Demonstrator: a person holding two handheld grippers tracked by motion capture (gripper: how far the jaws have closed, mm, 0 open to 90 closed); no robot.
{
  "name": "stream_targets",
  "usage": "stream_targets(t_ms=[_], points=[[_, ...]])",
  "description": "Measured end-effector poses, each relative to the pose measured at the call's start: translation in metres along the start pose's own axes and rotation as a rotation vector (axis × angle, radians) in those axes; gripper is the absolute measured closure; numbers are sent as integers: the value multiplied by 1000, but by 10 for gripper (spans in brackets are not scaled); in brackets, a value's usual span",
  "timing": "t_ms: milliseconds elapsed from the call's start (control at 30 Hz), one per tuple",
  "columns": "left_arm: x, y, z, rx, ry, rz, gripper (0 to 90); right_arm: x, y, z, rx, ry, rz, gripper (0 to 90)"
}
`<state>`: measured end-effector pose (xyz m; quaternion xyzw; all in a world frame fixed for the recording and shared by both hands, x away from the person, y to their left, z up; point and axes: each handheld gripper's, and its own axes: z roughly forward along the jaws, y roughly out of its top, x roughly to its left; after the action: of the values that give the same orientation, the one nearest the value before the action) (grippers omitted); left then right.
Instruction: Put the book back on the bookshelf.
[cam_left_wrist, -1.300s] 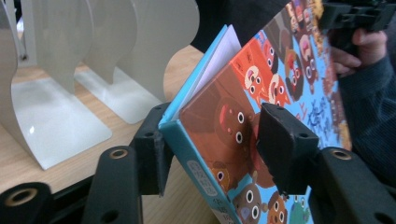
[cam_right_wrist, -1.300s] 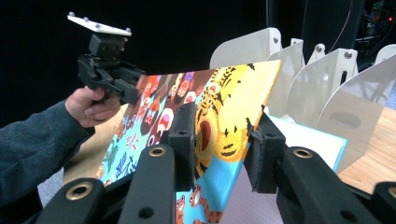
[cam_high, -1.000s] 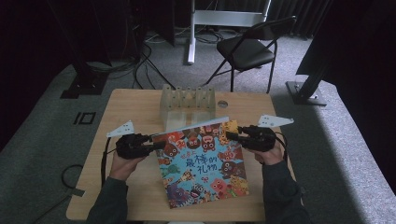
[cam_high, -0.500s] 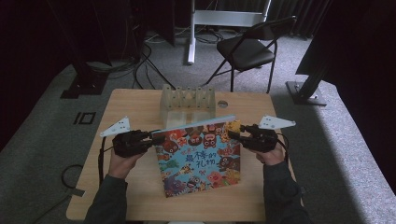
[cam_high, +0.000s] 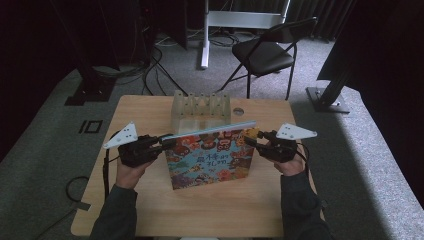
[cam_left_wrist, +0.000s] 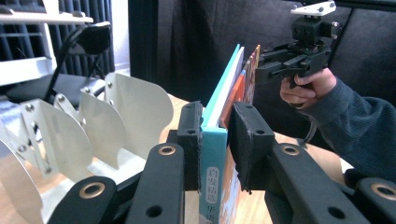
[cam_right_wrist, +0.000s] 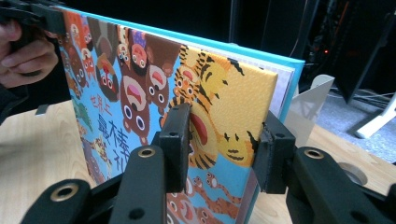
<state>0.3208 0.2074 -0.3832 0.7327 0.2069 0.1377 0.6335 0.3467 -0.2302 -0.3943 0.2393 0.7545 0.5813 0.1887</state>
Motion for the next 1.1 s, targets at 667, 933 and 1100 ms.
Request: stream_targets(t_ms=[667,933,1100], points=[[-12,-8,-2,-16,-25,43,598,1,-4,-3,-33,30,10,571],[-18,-9,3,-12,-17,52,589,1,-6,-6,-32,50,15,551],[-20,-10,5,-19,-14,53,595,2,-8,-7,-27,58,17,533]])
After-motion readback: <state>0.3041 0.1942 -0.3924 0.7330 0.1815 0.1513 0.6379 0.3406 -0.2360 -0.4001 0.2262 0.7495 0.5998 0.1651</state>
